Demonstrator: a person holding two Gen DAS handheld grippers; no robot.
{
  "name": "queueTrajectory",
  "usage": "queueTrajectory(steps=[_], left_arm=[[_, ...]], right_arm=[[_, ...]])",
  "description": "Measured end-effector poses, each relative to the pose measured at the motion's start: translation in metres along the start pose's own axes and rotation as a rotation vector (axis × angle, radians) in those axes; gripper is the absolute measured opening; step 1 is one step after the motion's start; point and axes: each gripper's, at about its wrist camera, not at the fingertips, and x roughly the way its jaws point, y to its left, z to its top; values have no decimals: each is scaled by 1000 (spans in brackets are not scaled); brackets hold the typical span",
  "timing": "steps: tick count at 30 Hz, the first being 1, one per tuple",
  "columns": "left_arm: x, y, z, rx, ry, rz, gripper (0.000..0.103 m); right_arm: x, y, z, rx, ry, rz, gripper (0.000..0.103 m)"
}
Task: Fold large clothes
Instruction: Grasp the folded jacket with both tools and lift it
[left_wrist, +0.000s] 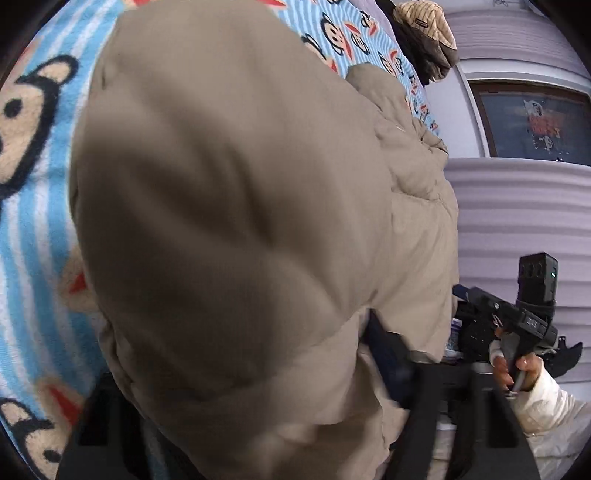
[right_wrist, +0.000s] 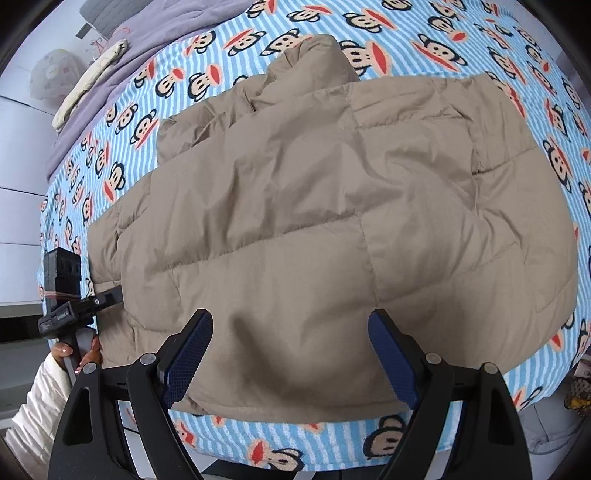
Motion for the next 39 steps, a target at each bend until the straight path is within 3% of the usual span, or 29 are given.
queueTrajectory(steps=[2, 4, 5, 9, 15, 21, 25, 28, 31, 33, 34, 35, 39], left_arm=[[1, 3, 0, -28, -8, -56, 32], [-2, -3, -1, -36, -13, -55, 29], [-5, -8, -2, -41, -18, -56, 28], [-24, -45, -10, -36, -54, -58, 28], [-37, -151, -17, 23, -114, 13, 28], [6, -270, -10, 113, -109, 185, 28], [48, -328, -3, 160, -92, 298, 28], [79, -358, 3, 182, -78, 338, 31], [111, -377, 10, 172, -54, 362, 31], [131, -385, 13, 167, -38, 344, 47], [128, -380, 11, 159, -31, 321, 60], [140, -384, 13, 150, -23, 307, 64], [195, -390, 33, 189, 51, 244, 64]], right_arm=[[2, 6, 10, -38, -42, -28, 80], [5, 16, 19, -109, -89, -66, 15], [8, 19, 24, -138, -105, -87, 12], [25, 21, 45, -201, -175, -89, 11], [57, 10, 73, -154, -143, 28, 10], [76, -15, 82, -81, -69, 172, 8], [80, -33, 90, -21, 2, 299, 8], [60, -58, 95, 44, 39, 379, 8], [11, -98, 92, 64, -16, 437, 8], [-22, -130, 85, 73, -78, 433, 9], [-37, -151, 79, 88, -107, 428, 10], [-48, -170, 72, 110, -127, 424, 10], [-68, -233, 38, 195, -145, 396, 11]])
